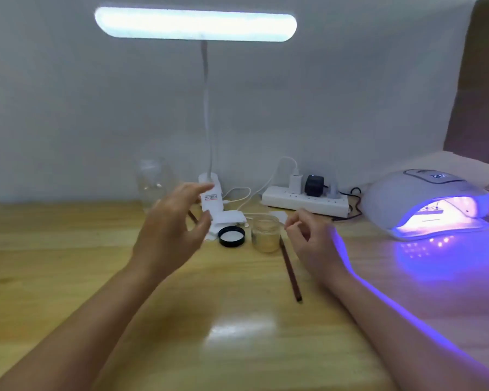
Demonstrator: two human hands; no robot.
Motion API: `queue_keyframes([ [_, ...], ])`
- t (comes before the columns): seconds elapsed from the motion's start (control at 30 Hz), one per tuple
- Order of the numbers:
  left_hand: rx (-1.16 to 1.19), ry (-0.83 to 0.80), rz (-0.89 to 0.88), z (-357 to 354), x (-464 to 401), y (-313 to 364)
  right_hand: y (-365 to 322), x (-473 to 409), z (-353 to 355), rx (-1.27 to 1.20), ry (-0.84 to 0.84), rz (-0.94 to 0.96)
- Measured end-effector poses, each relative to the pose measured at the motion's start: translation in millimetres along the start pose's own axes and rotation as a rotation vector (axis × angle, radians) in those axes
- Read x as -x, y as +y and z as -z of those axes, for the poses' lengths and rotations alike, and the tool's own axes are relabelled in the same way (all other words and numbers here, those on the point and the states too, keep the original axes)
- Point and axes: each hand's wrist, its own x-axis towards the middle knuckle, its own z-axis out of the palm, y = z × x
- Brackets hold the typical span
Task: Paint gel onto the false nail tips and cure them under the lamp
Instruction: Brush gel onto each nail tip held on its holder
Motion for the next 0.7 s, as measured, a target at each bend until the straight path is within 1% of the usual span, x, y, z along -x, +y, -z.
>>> queue_keyframes([
  [0.07,-0.113,-0.010,0.232,19,14,-33,-5,2,0,0.116,-0.085,0.031],
  [0.13,-0.152,-0.086,0.493,27,26,-57,-7,3,3,0.196,-0.157,0.043],
  [0.17,-0.159,-0.153,0.582,27,32,-65,-8,3,5,0.234,-0.204,0.038],
  [0.23,-0.110,-0.261,0.677,22,37,-75,-10,2,8,0.291,-0.310,0.013],
  [0.27,-0.065,-0.273,0.693,20,39,-78,-11,2,9,0.318,-0.362,0.001],
  [0.33,-0.019,-0.246,0.677,18,40,-82,-12,0,11,0.404,-0.452,0.010],
  [0.43,-0.006,-0.216,0.614,22,40,-83,-13,-6,12,0.524,-0.506,0.050],
  [0.53,0.080,-0.306,0.582,26,36,-77,-12,-10,12,0.541,-0.535,0.031],
  [0.6,0.119,-0.393,0.562,29,32,-71,-8,-12,12,0.441,-0.565,-0.035],
  [0.67,0.137,-0.479,0.543,34,28,-65,-2,-13,15,0.234,-0.554,-0.123],
  [0.7,0.138,-0.522,0.532,36,27,-61,1,-14,17,0.113,-0.512,-0.171],
])
